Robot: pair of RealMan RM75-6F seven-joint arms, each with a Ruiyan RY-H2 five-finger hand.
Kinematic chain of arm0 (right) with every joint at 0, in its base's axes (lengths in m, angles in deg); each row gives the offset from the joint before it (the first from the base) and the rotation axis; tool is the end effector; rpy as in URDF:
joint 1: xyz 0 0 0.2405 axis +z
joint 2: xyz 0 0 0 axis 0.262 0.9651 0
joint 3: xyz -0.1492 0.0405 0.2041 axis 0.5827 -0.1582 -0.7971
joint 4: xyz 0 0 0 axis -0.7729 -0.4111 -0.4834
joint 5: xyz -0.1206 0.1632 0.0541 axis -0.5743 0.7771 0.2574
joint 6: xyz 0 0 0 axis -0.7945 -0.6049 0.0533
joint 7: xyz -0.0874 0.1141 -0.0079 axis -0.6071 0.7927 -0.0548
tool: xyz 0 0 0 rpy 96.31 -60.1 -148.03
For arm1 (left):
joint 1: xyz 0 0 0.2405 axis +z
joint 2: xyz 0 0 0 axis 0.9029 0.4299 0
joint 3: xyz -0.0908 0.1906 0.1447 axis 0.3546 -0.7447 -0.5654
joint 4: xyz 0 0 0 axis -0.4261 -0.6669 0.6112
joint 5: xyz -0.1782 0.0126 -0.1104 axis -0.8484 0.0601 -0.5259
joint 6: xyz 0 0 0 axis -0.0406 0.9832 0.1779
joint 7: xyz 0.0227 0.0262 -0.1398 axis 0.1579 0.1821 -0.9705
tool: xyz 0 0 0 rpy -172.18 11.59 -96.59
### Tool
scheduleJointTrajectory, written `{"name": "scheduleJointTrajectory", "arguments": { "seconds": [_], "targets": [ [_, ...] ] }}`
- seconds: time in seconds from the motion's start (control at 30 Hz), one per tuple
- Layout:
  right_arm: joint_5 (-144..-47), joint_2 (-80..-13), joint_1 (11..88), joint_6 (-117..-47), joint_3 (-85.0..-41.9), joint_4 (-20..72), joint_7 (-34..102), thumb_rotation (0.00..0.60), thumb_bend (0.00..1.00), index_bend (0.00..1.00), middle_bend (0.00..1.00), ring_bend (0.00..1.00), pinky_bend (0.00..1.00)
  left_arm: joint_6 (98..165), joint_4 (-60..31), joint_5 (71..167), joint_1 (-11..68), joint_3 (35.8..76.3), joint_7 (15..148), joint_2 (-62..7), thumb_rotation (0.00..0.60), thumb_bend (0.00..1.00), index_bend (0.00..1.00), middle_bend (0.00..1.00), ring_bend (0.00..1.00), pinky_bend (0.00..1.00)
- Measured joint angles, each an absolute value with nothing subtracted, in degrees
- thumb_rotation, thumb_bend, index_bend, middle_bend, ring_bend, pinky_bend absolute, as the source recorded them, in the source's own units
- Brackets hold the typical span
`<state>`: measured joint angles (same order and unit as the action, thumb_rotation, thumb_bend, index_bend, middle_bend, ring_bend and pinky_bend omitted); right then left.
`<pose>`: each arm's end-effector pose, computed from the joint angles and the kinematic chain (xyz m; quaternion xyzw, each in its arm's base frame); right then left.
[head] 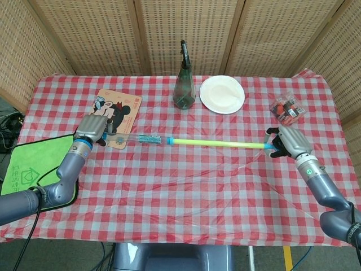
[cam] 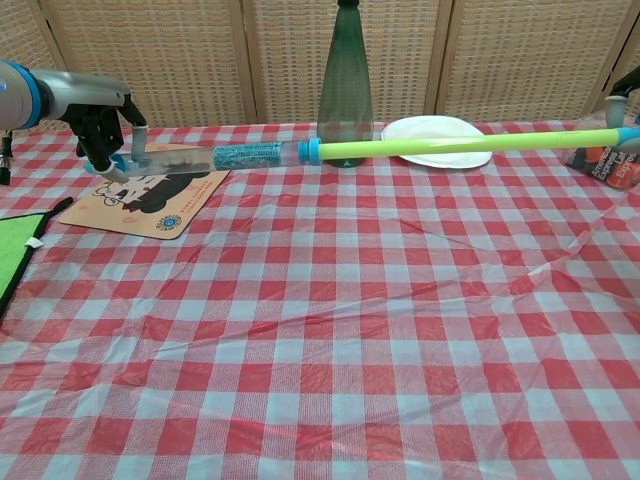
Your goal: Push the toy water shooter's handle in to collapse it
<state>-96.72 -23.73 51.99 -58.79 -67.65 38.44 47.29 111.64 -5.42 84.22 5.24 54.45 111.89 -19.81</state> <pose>-0.2355 -0.3765 0.1445 0.6219 -0.5316 0.3714 0.4390 -0.1627 0.4274 0.0587 -0.7131 -0.4238 -0.2282 0.5097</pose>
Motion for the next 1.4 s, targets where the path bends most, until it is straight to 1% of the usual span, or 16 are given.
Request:
{"name": "scheduleJointTrajectory", "arguments": {
  "seconds": [0.13,0.37,0.63,0.9,1.23,1.4],
  "targets": [
    [-96.8,-23.6,52.3,-59.2,-67.6,39.7,46.1,0.6,0.49,0.85,1.0,0.99,0.67,112.0,-3.7,83.8,5.1,54.6,111.7,-19.1,0.6,0.36,0.62,0.79,0.67,0.54],
    [-95.1,-23.4,53.2,-59.7,-67.5,42.1,42.7,0.6,0.49,0.85,1.0,0.99,0.67,113.5,-0.8,80.4,4.3,54.6,112.6,-18.4,0.6,0.36,0.62,0.8,0.68,0.55],
    [-93.4,-23.9,54.3,-60.2,-66.9,44.6,39.2,0.6,0.49,0.85,1.0,0.99,0.67,116.7,2.1,75.8,2.8,54.8,114.6,-19.0,0.6,0.36,0.62,0.8,0.68,0.55],
    [-92.0,-24.5,55.3,-60.9,-66.3,47.1,36.0,0.6,0.49,0.85,1.0,0.99,0.67,118.9,5.3,73.3,1.6,55.3,115.9,-19.5,0.6,0.37,0.62,0.8,0.68,0.56],
    [-93.2,-25.2,56.4,-60.1,-65.8,49.1,35.6,0.6,0.48,0.85,1.0,0.99,0.66,120.0,8.1,71.5,0.7,56.2,116.6,-18.3,0.6,0.38,0.62,0.8,0.68,0.56],
    [-94.2,-25.4,56.9,-59.4,-65.8,50.0,36.3,0.6,0.48,0.85,1.0,0.99,0.66,119.2,8.5,70.3,0.8,56.8,115.4,-18.3,0.6,0.39,0.62,0.8,0.68,0.56]
  ]
}}
